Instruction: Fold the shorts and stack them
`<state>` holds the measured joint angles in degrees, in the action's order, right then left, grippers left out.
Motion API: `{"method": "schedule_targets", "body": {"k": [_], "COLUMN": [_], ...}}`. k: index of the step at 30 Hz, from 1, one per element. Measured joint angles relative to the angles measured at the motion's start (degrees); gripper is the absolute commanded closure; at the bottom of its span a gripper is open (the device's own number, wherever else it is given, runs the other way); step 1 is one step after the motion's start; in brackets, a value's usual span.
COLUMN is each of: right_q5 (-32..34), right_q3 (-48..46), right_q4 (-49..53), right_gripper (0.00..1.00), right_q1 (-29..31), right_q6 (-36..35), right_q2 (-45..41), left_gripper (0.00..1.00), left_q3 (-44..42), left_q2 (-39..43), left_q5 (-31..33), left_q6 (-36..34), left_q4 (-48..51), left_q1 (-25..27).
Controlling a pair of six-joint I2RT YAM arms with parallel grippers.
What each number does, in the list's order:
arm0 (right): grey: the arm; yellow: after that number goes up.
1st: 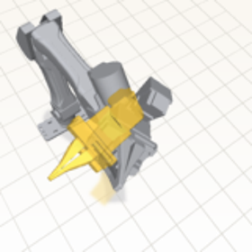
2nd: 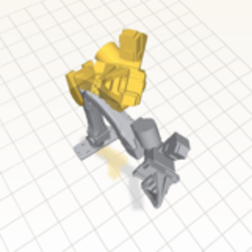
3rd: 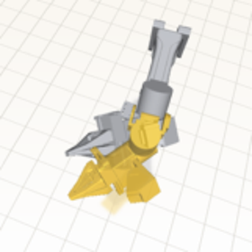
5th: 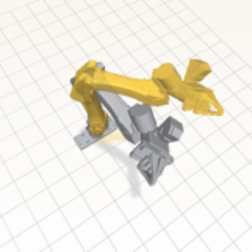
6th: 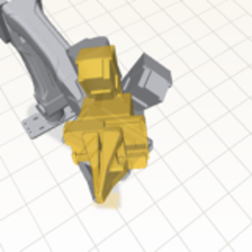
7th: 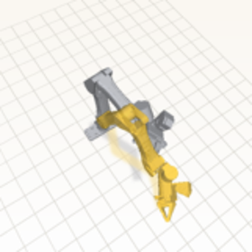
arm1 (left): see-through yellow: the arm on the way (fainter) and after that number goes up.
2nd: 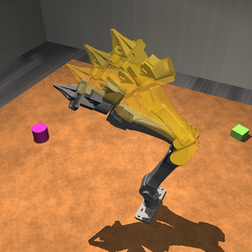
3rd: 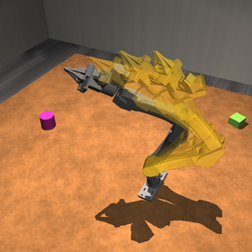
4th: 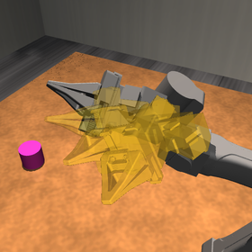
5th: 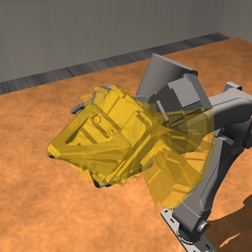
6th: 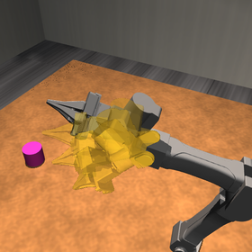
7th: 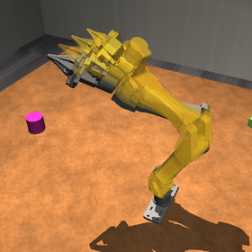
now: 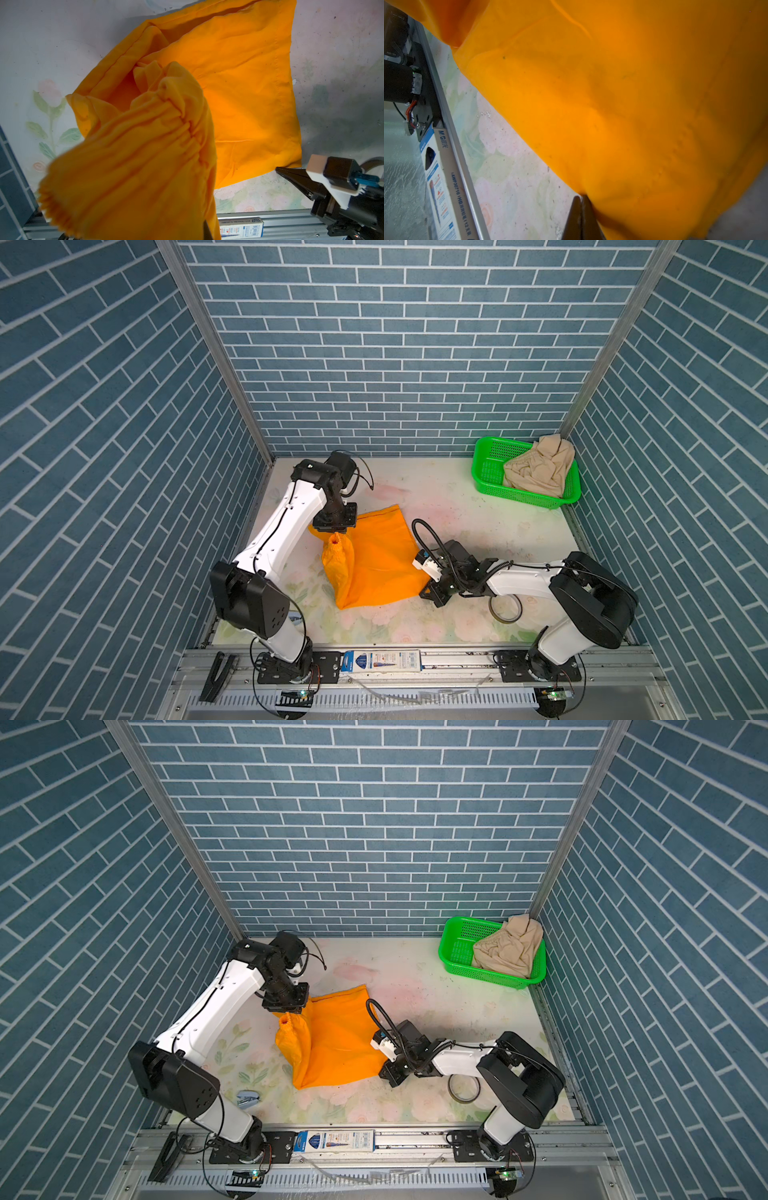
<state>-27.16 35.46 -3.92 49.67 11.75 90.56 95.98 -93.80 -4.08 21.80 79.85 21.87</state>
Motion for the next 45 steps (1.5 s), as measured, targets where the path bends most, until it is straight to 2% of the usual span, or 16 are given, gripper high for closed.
{"method": "schedule_targets", "body": {"k": [7,14,17,20,21,22,25,26,27,28,33,35,38,41,45], "right_q5": [-1.25,-2.51,-2.93,-3.06,-2.95,-2.75,-1.14,-0.31,0.63,1.22,4.5,5.01,4.98,4.24,3.78], "right_q3": [-3.17,-5.35,-7.39,-9.88,-10.78,-11.41,-13.29,-13.57,-13.57,-13.57,-13.44,-12.59,-10.36,-7.98,-4.0], "right_q4": [-3.91,-6.58,-7.78,-8.13,-7.89,-7.52,-4.46,-2.8,-0.74,0.63,8.55,11.65,14.01,14.01,14.05], "right_gripper": [1.0,1.0,0.92,0.89,0.86,0.81,0.66,0.62,0.59,0.56,0.46,0.44,0.41,0.38,0.34], "right_q1": [0.0,0.0,0.0,0.0,0.0,-0.02,-0.02,-0.07,-0.15,-0.31,-2.91,-4.81,-7.98,-10.12,-10.64], "right_q6": [1.49,2.99,4.63,7.02,7.93,8.74,11.67,12.52,13.11,14.05,17.92,19.58,21.99,24.11,24.52], "right_q2": [-2.82,-8.83,-12.7,-17.64,-19.71,-21.57,-29.57,-32.5,-35.43,-37.66,-45.94,-45.68,-42.42,-37.22,-30.03], "left_gripper": [1.0,1.0,0.99,0.85,0.74,0.61,0.43,0.33,0.08,0.01,0.0,0.0,0.0,0.0,0.12], "left_q3": [8.48,21.27,24.33,26.49,27.21,28.02,31.69,33.35,35.23,37.16,41.9,40.28,30.62,13.62,-10.67], "left_q2": [-10.73,-28.0,-33.64,-37.55,-38.49,-39.21,-40.7,-40.7,-40.68,-40.46,-34.56,-29.75,-18.56,-5.31,8.41], "left_q5": [1.4,1.51,1.11,0.22,-0.07,-0.28,-0.96,-0.87,-0.7,-0.44,1.86,3.43,6.29,7.28,5.44], "left_q6": [5.62,7.74,8.09,8.28,8.35,8.48,8.37,8.37,8.26,7.8,6.86,6.45,6.03,6.25,7.78], "left_q4": [-0.61,-0.24,-0.17,-0.13,-0.09,-0.07,0.33,0.57,1.03,1.33,2.38,2.56,1.42,-3.19,-12.24], "left_q1": [9.55,18.45,20.96,22.64,22.99,23.23,23.65,23.67,23.67,23.65,22.75,21.88,19.63,16.52,13.86]}}
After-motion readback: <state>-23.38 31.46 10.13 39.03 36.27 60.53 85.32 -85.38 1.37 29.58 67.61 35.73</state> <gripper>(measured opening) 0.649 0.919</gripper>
